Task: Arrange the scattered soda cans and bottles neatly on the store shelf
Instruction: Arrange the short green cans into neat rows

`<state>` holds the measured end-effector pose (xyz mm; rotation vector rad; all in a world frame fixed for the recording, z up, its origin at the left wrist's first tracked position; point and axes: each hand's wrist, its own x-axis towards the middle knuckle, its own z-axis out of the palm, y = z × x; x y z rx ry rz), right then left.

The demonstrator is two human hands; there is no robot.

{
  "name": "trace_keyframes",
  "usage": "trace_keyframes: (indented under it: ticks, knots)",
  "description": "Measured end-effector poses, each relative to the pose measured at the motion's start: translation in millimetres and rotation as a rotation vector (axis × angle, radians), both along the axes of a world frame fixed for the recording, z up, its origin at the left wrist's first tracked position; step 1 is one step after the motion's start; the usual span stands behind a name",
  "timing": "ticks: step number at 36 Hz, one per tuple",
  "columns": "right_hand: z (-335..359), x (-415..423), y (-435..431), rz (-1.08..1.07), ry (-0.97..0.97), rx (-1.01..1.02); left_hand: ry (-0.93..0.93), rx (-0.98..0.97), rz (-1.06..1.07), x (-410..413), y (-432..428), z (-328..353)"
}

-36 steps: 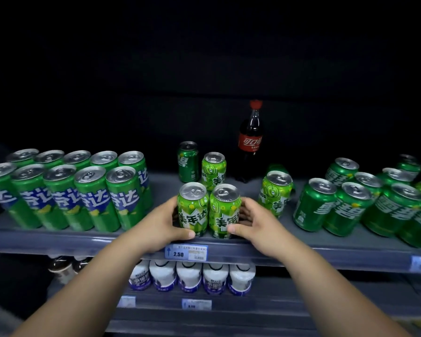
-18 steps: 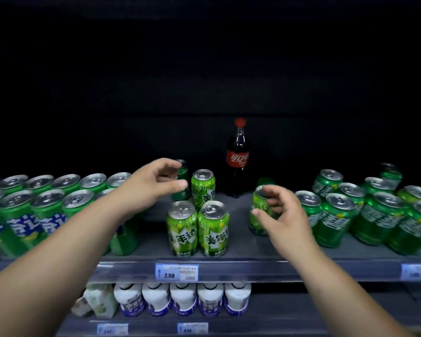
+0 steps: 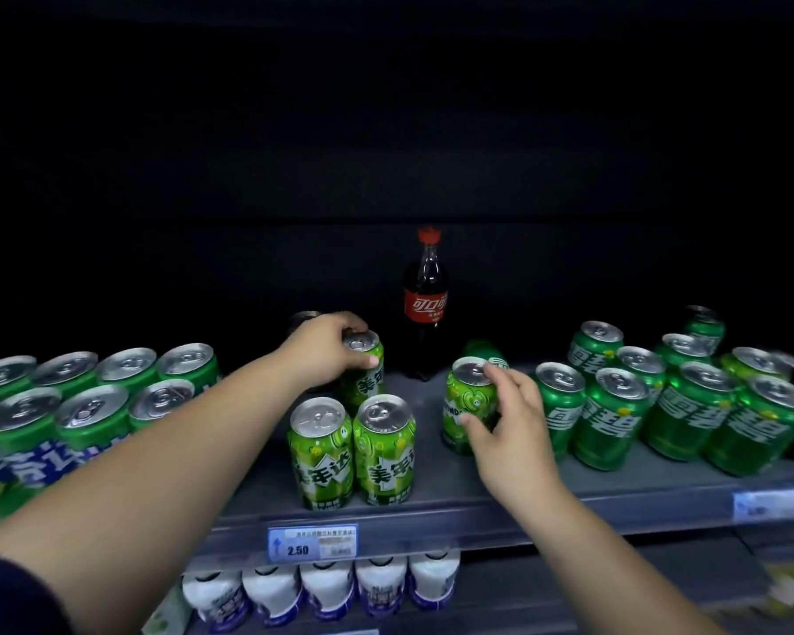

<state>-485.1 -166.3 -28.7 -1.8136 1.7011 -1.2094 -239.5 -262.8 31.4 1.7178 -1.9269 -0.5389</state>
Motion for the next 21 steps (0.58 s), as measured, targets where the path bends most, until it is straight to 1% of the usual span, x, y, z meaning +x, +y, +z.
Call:
trace_keyframes:
  ticks: [4, 8, 11, 13, 16, 17, 18, 21]
  knots:
    - [2, 2, -10, 0.057, -0.002, -0.032, -0.042, 0.022, -0.009, 5, -3, 5]
    - [7, 1, -24, 0.141, -0.093, 0.002, -0.058, 0.099, -0.047, 11, 4, 13]
    - [12, 5, -34, 0.16, -0.025, 0.006, -0.084, 0.125, -0.071, 15, 13, 19]
    - [14, 9, -38, 0.248, 0.009, 0.017, -0.085, 0.141, -0.092, 17, 20, 23]
    - [8, 13, -44, 0.459, -0.04, 0.093, -0.107, 0.174, -0.1, 22, 31, 29]
    - [6, 14, -45, 0.497, -0.04, 0.112, -0.111, 0.188, -0.104, 25, 33, 30]
    - [4, 15, -46, 0.505, -0.031, 0.104, -0.11, 0.201, -0.107, 26, 36, 31]
    - [3, 17, -54, 0.441, -0.002, 0.005, -0.112, 0.216, -0.112, 29, 39, 32]
